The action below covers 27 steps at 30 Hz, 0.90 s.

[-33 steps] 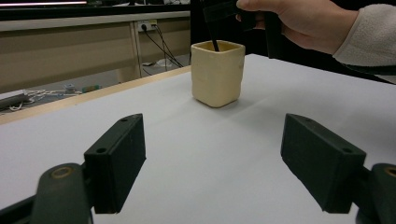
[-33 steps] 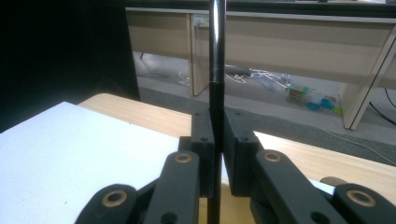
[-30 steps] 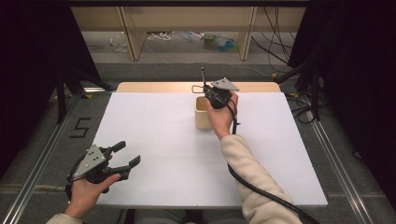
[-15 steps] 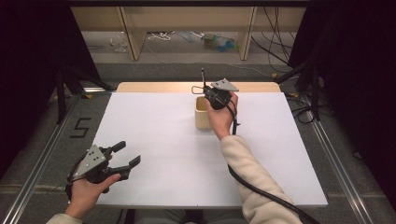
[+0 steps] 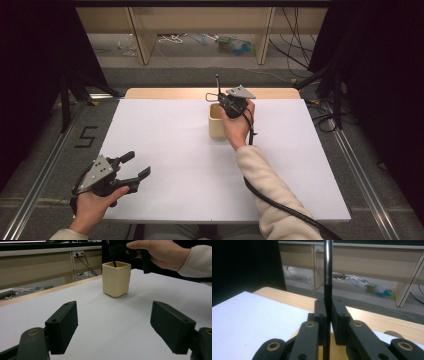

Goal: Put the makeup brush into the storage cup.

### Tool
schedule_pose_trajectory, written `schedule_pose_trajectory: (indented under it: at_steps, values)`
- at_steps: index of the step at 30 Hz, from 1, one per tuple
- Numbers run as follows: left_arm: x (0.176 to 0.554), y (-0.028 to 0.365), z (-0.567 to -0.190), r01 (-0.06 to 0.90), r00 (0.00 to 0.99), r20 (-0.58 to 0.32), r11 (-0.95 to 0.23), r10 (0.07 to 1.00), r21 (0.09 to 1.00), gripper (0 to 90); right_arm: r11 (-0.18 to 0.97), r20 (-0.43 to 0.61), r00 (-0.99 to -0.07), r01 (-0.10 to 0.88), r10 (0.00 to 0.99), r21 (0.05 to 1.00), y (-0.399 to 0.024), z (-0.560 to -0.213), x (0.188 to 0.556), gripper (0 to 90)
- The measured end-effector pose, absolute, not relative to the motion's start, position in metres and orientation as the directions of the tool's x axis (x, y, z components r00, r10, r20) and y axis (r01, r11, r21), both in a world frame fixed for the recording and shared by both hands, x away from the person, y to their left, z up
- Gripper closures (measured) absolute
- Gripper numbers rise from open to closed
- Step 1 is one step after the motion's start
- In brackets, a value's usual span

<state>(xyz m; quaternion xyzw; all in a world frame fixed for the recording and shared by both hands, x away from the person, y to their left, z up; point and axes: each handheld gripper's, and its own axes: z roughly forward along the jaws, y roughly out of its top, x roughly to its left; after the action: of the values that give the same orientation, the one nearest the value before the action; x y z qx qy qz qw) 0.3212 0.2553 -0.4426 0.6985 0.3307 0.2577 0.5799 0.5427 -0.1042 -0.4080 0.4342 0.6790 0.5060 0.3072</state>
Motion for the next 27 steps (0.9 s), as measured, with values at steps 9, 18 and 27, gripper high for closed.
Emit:
schedule_pose_trajectory:
  at_steps: [9, 18, 27]
  values:
    - [0.3212, 0.2554, -0.4426, 0.164, 0.648, -0.025, -0.107, 0.761, 0.981, 21.8, 0.115, 0.017, -0.437, 0.275, 0.899, 0.955, -0.1043, -0.4094, 0.5433, 84.1]
    - [0.3213, 0.2554, -0.4426, 0.163, 0.648, -0.025, -0.107, 0.761, 0.981, 21.8, 0.114, 0.019, -0.437, 0.275, 0.900, 0.955, -0.1042, -0.4101, 0.5434, 84.0]
    - [0.3211, 0.2553, -0.4425, 0.162, 0.648, -0.024, -0.107, 0.761, 0.981, 21.9, 0.117, 0.019, -0.442, 0.277, 0.897, 0.954, -0.1038, -0.4120, 0.5433, 84.0]
